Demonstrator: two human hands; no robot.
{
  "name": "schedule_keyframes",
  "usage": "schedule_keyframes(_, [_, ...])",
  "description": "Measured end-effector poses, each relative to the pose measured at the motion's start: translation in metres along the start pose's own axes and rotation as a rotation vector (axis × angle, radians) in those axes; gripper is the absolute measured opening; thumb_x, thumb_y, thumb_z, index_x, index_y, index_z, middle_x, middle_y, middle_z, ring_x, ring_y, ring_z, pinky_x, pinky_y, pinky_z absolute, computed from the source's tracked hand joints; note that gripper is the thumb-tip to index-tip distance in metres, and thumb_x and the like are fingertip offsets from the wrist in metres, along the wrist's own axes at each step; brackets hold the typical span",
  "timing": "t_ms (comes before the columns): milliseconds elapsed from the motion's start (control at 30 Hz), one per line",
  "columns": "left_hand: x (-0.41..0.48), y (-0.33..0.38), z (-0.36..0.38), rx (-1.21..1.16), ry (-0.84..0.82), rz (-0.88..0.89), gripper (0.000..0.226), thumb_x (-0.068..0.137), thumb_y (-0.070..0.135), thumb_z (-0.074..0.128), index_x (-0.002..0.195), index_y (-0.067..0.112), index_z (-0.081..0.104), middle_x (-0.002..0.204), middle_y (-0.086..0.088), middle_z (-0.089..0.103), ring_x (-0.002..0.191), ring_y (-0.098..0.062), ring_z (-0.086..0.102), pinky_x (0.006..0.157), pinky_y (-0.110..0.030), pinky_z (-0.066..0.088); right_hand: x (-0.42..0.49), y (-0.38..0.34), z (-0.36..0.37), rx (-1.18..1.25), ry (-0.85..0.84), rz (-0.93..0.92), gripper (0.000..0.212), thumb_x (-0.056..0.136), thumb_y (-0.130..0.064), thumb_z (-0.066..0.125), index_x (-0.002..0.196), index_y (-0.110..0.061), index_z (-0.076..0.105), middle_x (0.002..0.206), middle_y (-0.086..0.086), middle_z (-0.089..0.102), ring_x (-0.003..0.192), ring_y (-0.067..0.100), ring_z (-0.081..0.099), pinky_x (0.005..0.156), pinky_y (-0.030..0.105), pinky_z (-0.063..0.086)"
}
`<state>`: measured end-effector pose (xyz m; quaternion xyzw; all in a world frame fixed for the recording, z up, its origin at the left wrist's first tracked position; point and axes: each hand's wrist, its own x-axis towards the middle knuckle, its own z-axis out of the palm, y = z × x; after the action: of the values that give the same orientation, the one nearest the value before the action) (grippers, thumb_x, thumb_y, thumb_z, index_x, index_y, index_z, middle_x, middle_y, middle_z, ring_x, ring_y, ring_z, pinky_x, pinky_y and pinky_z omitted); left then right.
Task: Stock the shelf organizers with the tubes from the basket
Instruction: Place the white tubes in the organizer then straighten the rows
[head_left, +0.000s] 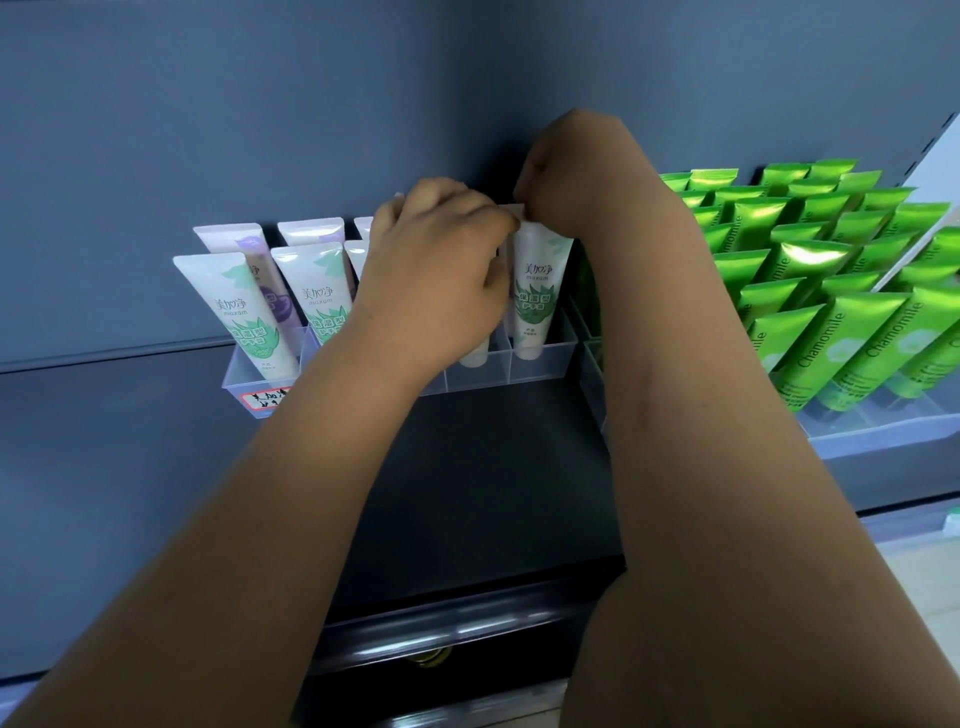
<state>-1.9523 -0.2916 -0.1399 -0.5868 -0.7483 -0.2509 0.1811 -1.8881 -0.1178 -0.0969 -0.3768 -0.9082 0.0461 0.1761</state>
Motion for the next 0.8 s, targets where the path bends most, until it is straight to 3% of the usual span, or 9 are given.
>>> schedule_keyframes(133, [0.001, 0.000, -0.002, 0.044, 0.044, -0.045, 0.028, 0.084, 0.023, 0.052, 0.105, 0.024, 0.070, 0.114, 0.009, 0.068, 0.123, -0.024, 0.049, 0.103, -0.046, 0.036, -0.001, -0.002, -0.004, 0.019, -0.008, -0.002, 0.030, 0.087, -0.012, 0.053, 0.106, -0.017, 0.075, 0.099, 0.008, 0.068, 0.082, 0.021, 0.053, 0.072, 0.027, 0.040])
schedule_keyframes(267, [0.002, -0.001, -0.005, 0.047, 0.036, -0.098, 0.030, 0.084, 0.023, 0.050, 0.110, 0.023, 0.066, 0.114, 0.005, 0.067, 0.121, -0.027, 0.049, 0.098, -0.043, 0.038, -0.005, -0.004, -0.005, 0.043, -0.005, 0.014, 0.029, 0.085, -0.013, 0.052, 0.103, -0.018, 0.075, 0.092, 0.005, 0.064, 0.081, 0.023, 0.054, 0.070, 0.026, 0.040])
schedule_keyframes(367, [0.003, -0.002, -0.007, 0.047, 0.034, -0.147, 0.032, 0.085, 0.027, 0.052, 0.115, 0.024, 0.064, 0.117, 0.005, 0.066, 0.122, -0.029, 0.049, 0.098, -0.043, 0.040, -0.009, -0.005, -0.008, 0.040, 0.010, 0.009, 0.022, 0.082, -0.011, 0.052, 0.091, -0.013, 0.072, 0.083, 0.004, 0.062, 0.080, 0.025, 0.058, 0.058, 0.022, 0.036])
schedule_keyframes(467, [0.002, -0.005, -0.005, 0.041, 0.050, -0.168, 0.031, 0.085, 0.027, 0.056, 0.115, 0.024, 0.065, 0.115, 0.004, 0.067, 0.120, -0.030, 0.050, 0.096, -0.042, 0.040, -0.012, -0.004, -0.014, 0.075, 0.061, 0.013, 0.021, 0.081, -0.012, 0.056, 0.092, -0.010, 0.074, 0.087, 0.008, 0.068, 0.084, 0.027, 0.064, 0.062, 0.024, 0.042])
schedule_keyframes(567, [0.001, -0.009, -0.004, 0.047, 0.048, -0.172, 0.028, 0.087, 0.026, 0.058, 0.113, 0.023, 0.067, 0.114, 0.003, 0.068, 0.118, -0.030, 0.051, 0.092, -0.041, 0.038, -0.016, -0.004, -0.023, 0.102, 0.103, 0.003, 0.018, 0.081, -0.016, 0.059, 0.085, -0.005, 0.071, 0.080, 0.013, 0.065, 0.077, 0.029, 0.062, 0.057, 0.024, 0.043])
schedule_keyframes(733, [0.002, -0.010, -0.005, 0.082, 0.021, -0.180, 0.018, 0.091, 0.026, 0.058, 0.105, 0.022, 0.069, 0.109, 0.003, 0.068, 0.116, -0.030, 0.051, 0.092, -0.041, 0.038, -0.027, -0.010, -0.031, -0.005, 0.033, 0.007, 0.022, 0.082, -0.018, 0.056, 0.064, -0.006, 0.051, 0.063, 0.008, 0.046, 0.056, 0.022, 0.044, 0.047, 0.025, 0.026])
schedule_keyframes(800, [0.002, -0.008, -0.006, 0.079, 0.025, -0.171, 0.020, 0.091, 0.028, 0.056, 0.105, 0.021, 0.069, 0.109, 0.002, 0.069, 0.115, -0.031, 0.052, 0.092, -0.041, 0.038, -0.033, -0.011, -0.031, 0.013, 0.042, -0.016, 0.018, 0.083, -0.017, 0.056, 0.073, -0.004, 0.063, 0.068, 0.012, 0.054, 0.065, 0.027, 0.054, 0.050, 0.027, 0.037])
